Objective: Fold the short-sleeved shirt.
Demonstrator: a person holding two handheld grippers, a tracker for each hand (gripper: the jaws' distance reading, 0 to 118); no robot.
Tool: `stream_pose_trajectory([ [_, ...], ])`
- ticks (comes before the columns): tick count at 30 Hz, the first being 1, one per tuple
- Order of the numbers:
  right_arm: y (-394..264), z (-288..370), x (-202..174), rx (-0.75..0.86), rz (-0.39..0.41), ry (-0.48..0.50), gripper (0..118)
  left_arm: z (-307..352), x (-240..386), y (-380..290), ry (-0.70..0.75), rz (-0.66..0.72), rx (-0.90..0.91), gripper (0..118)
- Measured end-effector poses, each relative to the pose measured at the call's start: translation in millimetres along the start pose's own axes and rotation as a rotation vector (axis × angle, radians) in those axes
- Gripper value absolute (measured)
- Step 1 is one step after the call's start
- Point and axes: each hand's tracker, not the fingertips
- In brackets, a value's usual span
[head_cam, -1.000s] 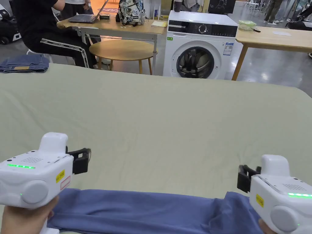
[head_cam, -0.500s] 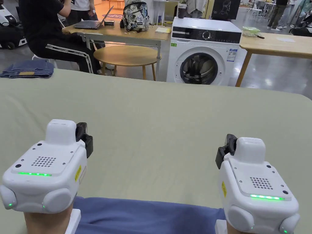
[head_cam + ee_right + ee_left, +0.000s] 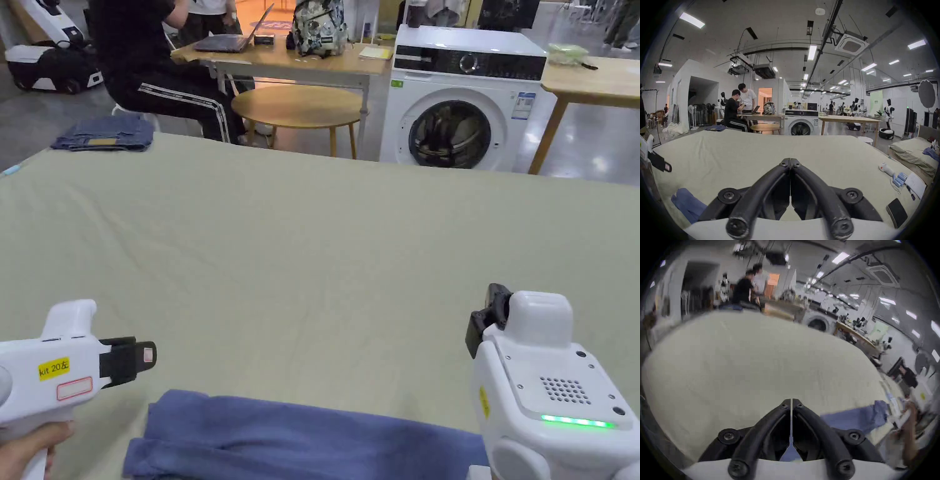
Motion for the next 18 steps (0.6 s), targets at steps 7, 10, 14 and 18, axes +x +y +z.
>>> stream_pose_trajectory([
  [7,-12,-6,2,-0.065,0.011,0.018,0,-25,-58,-13,-0.158,0.201,-0.244,13],
  [10,-16,-7,4,-0.082,0.01,0.017,0,-36,-73,-19,-0.22,0.296,-0.282,80],
  [14,-19,-7,5,-0.099,0.012,0.02,0,-59,-94,-24,-0.334,0.37,-0.319,87],
  [18,-22,-7,6,-0.111,0.02,0.023,0,-74,-92,-29,-0.455,0.434,-0.349,87],
])
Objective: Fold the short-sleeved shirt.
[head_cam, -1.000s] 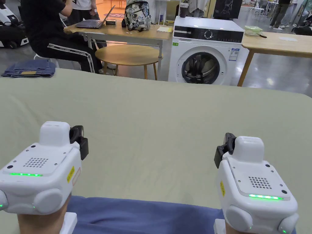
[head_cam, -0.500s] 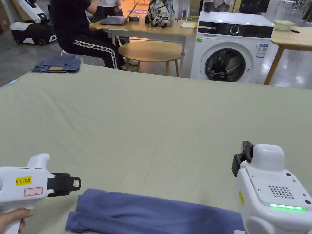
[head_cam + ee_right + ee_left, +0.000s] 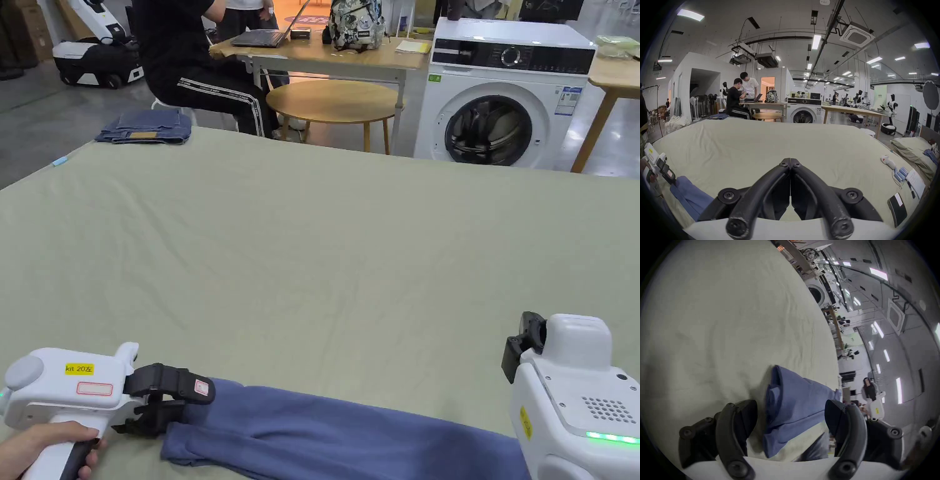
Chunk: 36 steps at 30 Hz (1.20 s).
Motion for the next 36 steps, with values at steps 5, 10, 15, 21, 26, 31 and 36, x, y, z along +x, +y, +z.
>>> stream_pose_trajectory([
  [5,-3,-2,2,-0.009,-0.014,-0.002,0,-31,6,-12,-0.027,-0.011,-0.048,65],
  [10,-2,-4,6,-0.015,-0.038,-0.005,0,-32,-8,-5,0.05,-0.005,-0.004,11],
  [15,-1,-2,8,-0.009,-0.022,-0.009,0,-28,21,-26,0.105,-0.059,0.027,6],
  [21,1,-2,5,-0.006,-0.01,0.001,0,2,40,-21,0.11,-0.114,0.107,5],
  [26,2,-5,-2,-0.008,-0.002,0.024,0,37,56,-13,0.177,-0.126,0.159,5],
  [31,1,-6,-11,-0.009,0.002,0.047,0,61,68,-4,0.245,-0.146,0.168,5],
  [36,1,-7,-18,-0.012,-0.005,0.071,0,51,97,-21,0.18,-0.139,0.133,5],
])
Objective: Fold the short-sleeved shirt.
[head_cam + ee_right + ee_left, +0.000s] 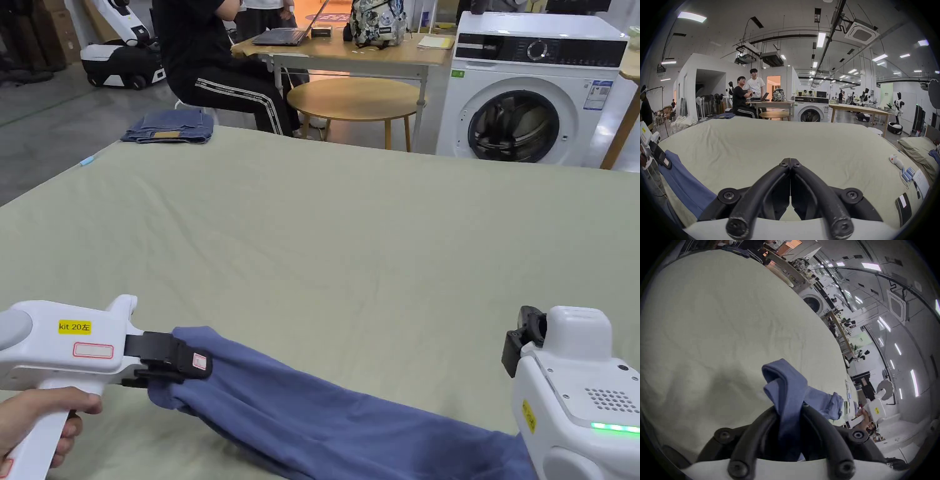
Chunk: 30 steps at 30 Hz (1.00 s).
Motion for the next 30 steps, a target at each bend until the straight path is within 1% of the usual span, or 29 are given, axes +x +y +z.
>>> stream_pose_trajectory([
  [4,1,1,-3,0.004,-0.001,0.011,0,-13,22,-5,-0.114,0.0,-0.028,5],
  [8,3,2,-2,0.005,0.002,0.014,0,-39,52,-7,-0.19,-0.041,-0.096,5],
  [13,2,5,3,0.002,-0.002,0.008,0,-89,93,-15,-0.197,-0.106,-0.169,5],
  [17,0,7,11,-0.007,-0.008,-0.004,0,-140,124,-28,-0.156,-0.135,-0.242,5],
  [21,-2,8,19,-0.014,-0.016,-0.025,0,-190,146,-46,-0.052,-0.13,-0.317,5],
  [24,-4,10,26,-0.021,-0.02,-0.04,0,-227,143,-50,0.064,-0.16,-0.352,5],
  [27,-7,10,31,-0.031,-0.027,-0.051,0,-249,144,-56,0.155,-0.189,-0.375,5],
  [30,-9,11,35,-0.039,-0.03,-0.06,0,-258,145,-62,0.164,-0.188,-0.371,5],
])
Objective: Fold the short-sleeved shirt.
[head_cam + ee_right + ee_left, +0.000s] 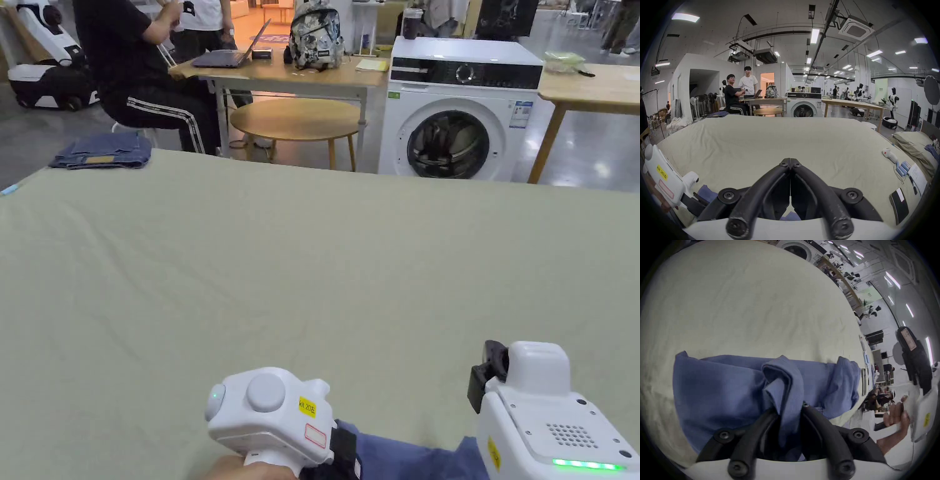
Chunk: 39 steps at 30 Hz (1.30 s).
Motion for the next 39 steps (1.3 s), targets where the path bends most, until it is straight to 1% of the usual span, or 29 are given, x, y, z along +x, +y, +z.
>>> stream_pose_trajectory([
  [2,-1,0,1,-0.004,-0.003,-0.004,0,0,0,-2,-0.005,0.009,0.005,10],
  [3,-2,-1,1,-0.008,-0.005,-0.004,0,1,0,-3,-0.019,0.019,0.0,15],
  [6,-3,0,1,-0.014,-0.006,-0.002,0,10,1,-5,-0.078,0.025,0.014,42],
  [7,-3,0,1,-0.014,-0.006,-0.002,0,15,1,-5,-0.095,0.025,0.012,57],
  [8,-3,1,1,-0.015,-0.005,0.0,0,22,2,-5,-0.118,0.021,0.019,64],
  [9,-3,1,1,-0.015,-0.003,0.001,0,29,4,-5,-0.126,0.008,0.032,64],
  [12,-3,2,2,-0.016,-0.001,0.002,0,54,7,-6,-0.101,-0.044,0.073,63],
  [13,-4,2,2,-0.017,-0.002,0.002,0,59,5,-6,-0.096,-0.053,0.096,58],
  [14,-4,2,3,-0.018,-0.005,0.002,0,64,0,-2,-0.091,-0.06,0.119,48],
  [15,-4,2,3,-0.018,-0.007,0.002,0,66,-4,-1,-0.084,-0.053,0.128,33],
  [16,-4,2,3,-0.019,-0.009,0.002,0,66,-8,0,-0.074,-0.042,0.133,14],
  [17,-5,2,4,-0.021,-0.01,0.0,0,64,-11,0,-0.054,-0.032,0.136,9],
  [21,-7,2,5,-0.029,-0.016,-0.001,0,37,-16,-4,0.064,-0.068,0.065,7],
  [22,-8,2,5,-0.03,-0.017,-0.002,0,27,-19,-3,0.07,-0.072,0.047,6],
  [25,-10,2,7,-0.035,-0.016,-0.005,0,6,-20,-6,0.011,-0.075,0.035,6],
  [27,-11,2,8,-0.039,-0.018,-0.007,0,0,-14,-10,-0.047,-0.089,0.066,6],
  [28,-11,2,8,-0.04,-0.018,-0.008,0,-1,-14,-9,-0.086,-0.085,0.082,6],
  [29,-12,1,9,-0.041,-0.018,-0.008,0,-3,-15,-8,-0.157,-0.079,0.097,6],
  [31,-12,1,10,-0.043,-0.018,-0.009,0,-8,-12,-8,-0.223,-0.062,0.12,6],
  [32,-12,1,10,-0.044,-0.018,-0.009,0,-12,-9,-8,-0.229,-0.072,0.119,6],
  [35,-13,1,11,-0.046,-0.017,-0.011,0,-31,5,-6,-0.166,-0.111,0.075,6],
  [39,-14,0,13,-0.049,-0.025,-0.016,0,-48,8,-5,-0.162,-0.087,0.064,6],
])
